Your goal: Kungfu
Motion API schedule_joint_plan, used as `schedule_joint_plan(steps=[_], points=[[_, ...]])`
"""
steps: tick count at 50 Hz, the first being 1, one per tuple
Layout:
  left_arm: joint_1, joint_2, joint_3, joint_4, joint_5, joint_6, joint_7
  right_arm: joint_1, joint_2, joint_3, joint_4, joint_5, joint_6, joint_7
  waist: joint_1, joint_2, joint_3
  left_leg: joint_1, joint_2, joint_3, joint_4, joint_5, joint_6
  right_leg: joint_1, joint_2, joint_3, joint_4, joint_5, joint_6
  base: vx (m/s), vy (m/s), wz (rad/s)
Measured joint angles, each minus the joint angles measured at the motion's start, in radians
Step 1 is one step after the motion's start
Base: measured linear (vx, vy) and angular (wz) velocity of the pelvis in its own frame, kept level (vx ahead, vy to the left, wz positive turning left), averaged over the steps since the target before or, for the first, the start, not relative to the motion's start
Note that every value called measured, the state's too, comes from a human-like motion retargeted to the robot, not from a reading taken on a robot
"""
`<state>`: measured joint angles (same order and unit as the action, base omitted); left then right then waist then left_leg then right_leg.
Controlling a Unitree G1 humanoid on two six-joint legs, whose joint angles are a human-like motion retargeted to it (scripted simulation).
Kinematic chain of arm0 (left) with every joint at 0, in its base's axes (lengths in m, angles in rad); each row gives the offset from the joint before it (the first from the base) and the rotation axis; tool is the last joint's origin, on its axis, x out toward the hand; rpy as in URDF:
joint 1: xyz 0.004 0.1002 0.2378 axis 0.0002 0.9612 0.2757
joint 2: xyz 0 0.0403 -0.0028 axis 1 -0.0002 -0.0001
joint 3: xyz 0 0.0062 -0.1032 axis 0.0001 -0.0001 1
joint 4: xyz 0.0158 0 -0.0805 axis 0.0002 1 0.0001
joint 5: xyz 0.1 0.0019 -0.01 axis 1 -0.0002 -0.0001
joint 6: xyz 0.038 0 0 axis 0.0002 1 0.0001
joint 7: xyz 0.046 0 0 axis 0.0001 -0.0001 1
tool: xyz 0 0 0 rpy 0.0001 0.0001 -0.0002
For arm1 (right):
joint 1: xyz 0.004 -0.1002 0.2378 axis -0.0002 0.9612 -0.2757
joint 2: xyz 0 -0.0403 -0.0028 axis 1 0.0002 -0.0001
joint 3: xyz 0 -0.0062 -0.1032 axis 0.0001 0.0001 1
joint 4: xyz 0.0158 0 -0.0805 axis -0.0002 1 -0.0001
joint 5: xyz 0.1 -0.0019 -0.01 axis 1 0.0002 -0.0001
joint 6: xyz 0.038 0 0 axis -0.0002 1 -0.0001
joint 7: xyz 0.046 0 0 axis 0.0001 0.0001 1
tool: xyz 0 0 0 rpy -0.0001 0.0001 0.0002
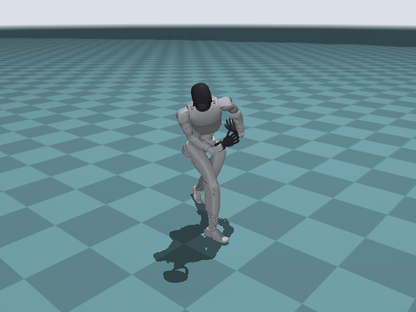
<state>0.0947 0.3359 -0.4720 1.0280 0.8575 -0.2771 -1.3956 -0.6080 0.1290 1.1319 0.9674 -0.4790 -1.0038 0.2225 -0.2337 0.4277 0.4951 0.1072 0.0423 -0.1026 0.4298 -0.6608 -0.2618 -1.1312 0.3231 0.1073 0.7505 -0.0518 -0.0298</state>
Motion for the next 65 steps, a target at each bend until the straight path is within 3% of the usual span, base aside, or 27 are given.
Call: schedule_joint_plan(steps=[2,5,10,16,22,24,27,30,32,35,38,40,42,45,48,50,52,53,55,57,58,60,63,65], points=[[-0.028,0.035,-0.01,-0.032,-0.095,-0.007,0.06,0.045,0.012,-0.051,0.023,0.033,0.04,0.026,-0.032,0.014,0.008,-0.037,-0.011,-0.048,0.039,-0.027,0.0,-0.033,-0.033,-0.031,0.039,-0.014,-0.008,0.02,-0.16,0.78],[-0.08,0.098,-0.02,-0.056,-0.159,0.026,0.104,0.043,0.015,-0.113,0.051,0.108,0.012,-0.032,-0.011,0.009,0.006,-0.053,-0.013,-0.048,0.047,-0.012,0.0,-0.051,-0.063,-0.058,0.075,-0.022,-0.024,-0.01,-0.18,0.55],[-0.114,0.112,-0.028,-0.077,-0.154,0.012,0.094,-0.029,-0.027,-0.144,0.023,0.1,0.019,-0.052,-0.049,-0.013,-0.021,-0.039,0.017,-0.062,-0.042,0.074,0.0,-0.018,-0.156,-0.104,0.074,-0.026,-0.041,0.07,-0.16,1.02],[-0.226,0.168,0.009,-0.109,-0.229,0.069,0.167,-0.13,-0.149,-0.229,-0.06,0.113,0.093,0.095,-0.131,-0.047,-0.041,-0.055,0.007,-0.043,-0.106,0.197,0.0,0.089,-0.368,-0.097,0.06,-0.07,0.029,-0.02,0.1,1.81],[-0.311,0.184,0.137,-0.093,-0.326,0.14,0.502,-0.196,-0.273,-0.383,-0.19,0.469,0.199,0.163,-0.255,-0.117,-0.06,-0.108,0.006,0.028,-0.146,0.262,0.0,0.272,-0.634,-0.151,-0.012,-0.098,0.077,-0.15,0.25,2.49],[-0.335,0.181,0.167,-0.078,-0.383,0.166,0.581,-0.19,-0.313,-0.446,-0.233,0.599,0.233,0.13,-0.311,-0.135,-0.075,-0.152,0.068,0.104,-0.169,0.27,0.0,0.34,-0.712,-0.229,-0.037,-0.097,0.064,-0.25,-0.12,3.14],[-0.364,0.195,0.184,-0.062,-0.493,0.182,0.622,-0.133,-0.366,-0.562,-0.324,0.818,0.324,0.102,-0.381,-0.12,-0.068,-0.219,0.302,0.225,-0.111,0.231,0.027,0.519,-0.723,-0.427,-0.095,-0.111,0.033,0.02,-0.12,2.8],[-0.38,0.21,0.225,-0.093,-0.602,0.187,0.588,-0.066,-0.411,-0.684,-0.405,1.025,0.455,0.102,-0.367,-0.147,-0.079,-0.31,0.391,0.261,0.005,0.311,0.091,0.661,-0.742,-0.504,-0.194,-0.062,0.057,0.16,0.22,1.79],[-0.383,0.221,0.258,-0.136,-0.696,0.176,0.554,-0.003,-0.448,-0.773,-0.458,1.136,0.53,0.133,-0.34,-0.164,-0.102,-0.343,0.435,0.315,0.028,0.362,0.032,0.735,-0.762,-0.563,-0.247,-0.018,0.074,0.36,0.75,1.55],[-0.368,0.23,0.303,-0.221,-0.866,0.172,0.487,0.14,-0.525,-0.909,-0.521,1.284,0.641,0.2,-0.282,-0.208,-0.139,-0.404,0.357,0.226,0.124,0.303,0.0,0.874,-0.772,-0.578,-0.395,0.13,0.139,0.51,0.88,1.32],[-0.301,0.228,0.362,-0.293,-1.088,0.214,0.436,0.388,-0.595,-1.09,-0.59,1.438,0.796,0.34,-0.242,-0.263,-0.211,-0.423,0.258,0.187,0.168,0.226,0.03,1.032,-0.811,-0.646,-0.604,0.399,0.222,0.56,0.59,1.02],[-0.224,0.209,0.406,-0.324,-1.246,0.256,0.419,0.557,-0.598,-1.16,-0.615,1.531,0.886,0.399,-0.209,-0.293,-0.258,-0.399,0.197,0.167,0.139,0.214,0.047,1.096,-0.805,-0.625,-0.682,0.426,0.173,0.59,0.69,0.63],[-0.127,0.203,0.43,-0.356,-1.424,0.307,0.433,0.692,-0.578,-1.177,-0.609,1.619,0.947,0.417,-0.194,-0.305,-0.297,-0.396,0.153,0.11,0.094,0.241,0.064,1.128,-0.732,-0.463,-0.635,0.252,0.072,0.5,0.6,0.87],[0.037,0.19,0.461,-0.418,-1.632,0.366,0.509,0.85,-0.522,-1.14,-0.579,1.719,0.999,0.4,-0.178,-0.288,-0.35,-0.376,0.142,0.053,-0.022,0.304,0.1,1.111,-0.521,-0.309,-0.437,-0.08,-0.08,0.47,0.43,0.92],[0.179,0.085,0.525,-0.445,-1.687,0.377,0.573,0.994,-0.416,-1.137,-0.57,1.752,1.058,0.417,-0.172,-0.3,-0.389,-0.311,0.125,0.037,-0.156,0.352,0.126,1.079,-0.328,-0.28,-0.273,-0.246,-0.114,0.41,0.23,1.03],[0.259,0.0,0.583,-0.44,-1.709,0.386,0.604,1.09,-0.327,-1.147,-0.575,1.749,1.088,0.439,-0.152,-0.322,-0.419,-0.267,0.105,0.052,-0.221,0.36,0.141,1.034,-0.187,-0.249,-0.193,-0.341,-0.111,0.43,0.07,0.76],[0.343,-0.106,0.643,-0.438,-1.716,0.392,0.601,1.185,-0.194,-1.168,-0.592,1.733,1.109,0.467,-0.136,-0.361,-0.463,-0.258,0.073,0.089,-0.253,0.36,0.146,0.987,-0.11,-0.254,-0.229,-0.408,-0.075,0.47,0.07,0.46],[0.388,-0.177,0.689,-0.435,-1.706,0.394,0.583,1.231,-0.115,-1.173,-0.597,1.72,1.11,0.492,-0.149,-0.401,-0.496,-0.261,0.041,0.11,-0.258,0.356,0.145,0.973,-0.112,-0.274,-0.315,-0.399,-0.076,0.43,-0.1,0.69],[0.459,-0.353,0.799,-0.398,-1.67,0.386,0.514,1.319,0.026,-1.142,-0.572,1.688,1.103,0.541,-0.2,-0.483,-0.548,-0.245,-0.031,0.117,-0.271,0.323,0.129,0.955,-0.128,-0.282,-0.515,-0.193,-0.206,0.43,-0.14,0.36],[0.485,-0.45,0.848,-0.354,-1.724,0.432,0.48,1.349,0.044,-1.108,-0.523,1.793,1.182,0.518,-0.142,-0.479,-0.561,-0.227,-0.006,0.266,-0.274,0.311,0.152,0.957,-0.082,-0.136,-0.384,-0.258,-0.174,0.44,0.2,-0.49],[0.487,-0.461,0.822,-0.344,-1.772,0.479,0.488,1.346,0.035,-1.111,-0.513,1.84,1.194,0.53,-0.164,-0.46,-0.538,-0.223,-0.017,0.193,-0.27,0.32,0.164,0.93,-0.043,-0.067,-0.349,-0.297,-0.139,0.33,0.44,1.31],[0.47,-0.425,0.768,-0.372,-1.782,0.493,0.5,1.319,-0.036,-1.137,-0.5,1.898,1.23,0.52,-0.185,-0.429,-0.507,-0.223,-0.049,0.08,-0.242,0.318,0.165,0.996,-0.079,-0.181,-0.435,-0.315,-0.157,0.22,0.56,1.69],[0.422,-0.343,0.783,-0.406,-1.701,0.455,0.484,1.248,-0.18,-1.133,-0.478,1.824,1.198,0.505,-0.087,-0.434,-0.528,-0.197,-0.079,0.191,-0.277,0.33,0.204,1.09,-0.144,-0.314,-0.54,-0.276,-0.207,0.06,0.32,-0.51],[0.409,-0.24,0.8,-0.416,-1.61,0.397,0.46,1.177,-0.224,-1.127,-0.423,1.641,1.147,0.553,-0.082,-0.446,-0.52,-0.206,-0.091,0.173,-0.276,0.353,0.215,1.097,-0.128,-0.246,-0.552,-0.261,-0.181,0.11,-0.05,-0.1]])
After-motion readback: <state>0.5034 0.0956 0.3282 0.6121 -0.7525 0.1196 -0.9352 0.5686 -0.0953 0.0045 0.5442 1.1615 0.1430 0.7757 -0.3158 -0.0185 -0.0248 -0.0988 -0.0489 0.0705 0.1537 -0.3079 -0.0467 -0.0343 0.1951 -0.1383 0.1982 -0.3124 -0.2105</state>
